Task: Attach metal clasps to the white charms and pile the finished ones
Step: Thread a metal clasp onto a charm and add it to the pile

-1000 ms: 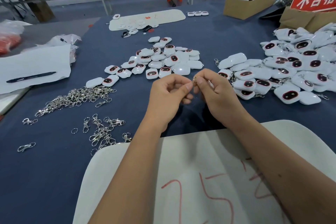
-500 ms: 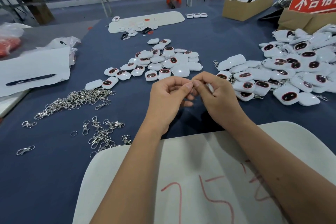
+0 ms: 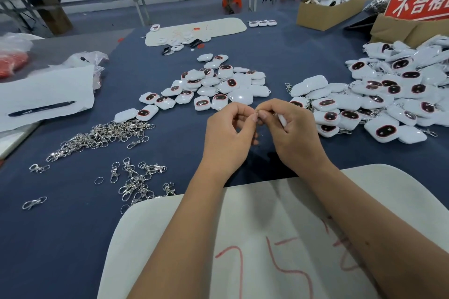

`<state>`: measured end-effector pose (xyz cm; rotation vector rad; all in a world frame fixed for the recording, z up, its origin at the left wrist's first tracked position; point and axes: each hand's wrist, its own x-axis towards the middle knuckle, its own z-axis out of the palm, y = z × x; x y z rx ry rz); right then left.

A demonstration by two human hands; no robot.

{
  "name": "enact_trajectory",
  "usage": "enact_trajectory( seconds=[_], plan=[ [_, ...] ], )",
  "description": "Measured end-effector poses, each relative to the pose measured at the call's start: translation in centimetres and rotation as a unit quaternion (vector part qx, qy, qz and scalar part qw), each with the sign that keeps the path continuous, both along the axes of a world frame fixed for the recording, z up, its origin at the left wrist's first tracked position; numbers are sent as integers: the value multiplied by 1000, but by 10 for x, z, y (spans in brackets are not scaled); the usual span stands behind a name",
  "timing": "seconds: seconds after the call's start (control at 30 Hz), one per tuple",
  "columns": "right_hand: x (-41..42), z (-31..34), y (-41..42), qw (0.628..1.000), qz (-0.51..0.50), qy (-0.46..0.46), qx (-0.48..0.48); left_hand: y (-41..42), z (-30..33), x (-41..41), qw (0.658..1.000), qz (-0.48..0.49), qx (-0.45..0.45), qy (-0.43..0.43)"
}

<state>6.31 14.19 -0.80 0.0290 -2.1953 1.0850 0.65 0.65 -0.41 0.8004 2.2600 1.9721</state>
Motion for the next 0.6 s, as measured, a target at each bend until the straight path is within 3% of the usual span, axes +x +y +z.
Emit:
enact_trajectory(
  seconds=[0.47, 0.6],
  plan=[
    [3, 3, -1, 1000, -2, 3, -1, -1, -6, -2, 994, 43, -65, 77],
    [1, 1, 2, 998, -3, -19, -65, -1, -5, -3, 992, 45, -58, 99]
  ],
)
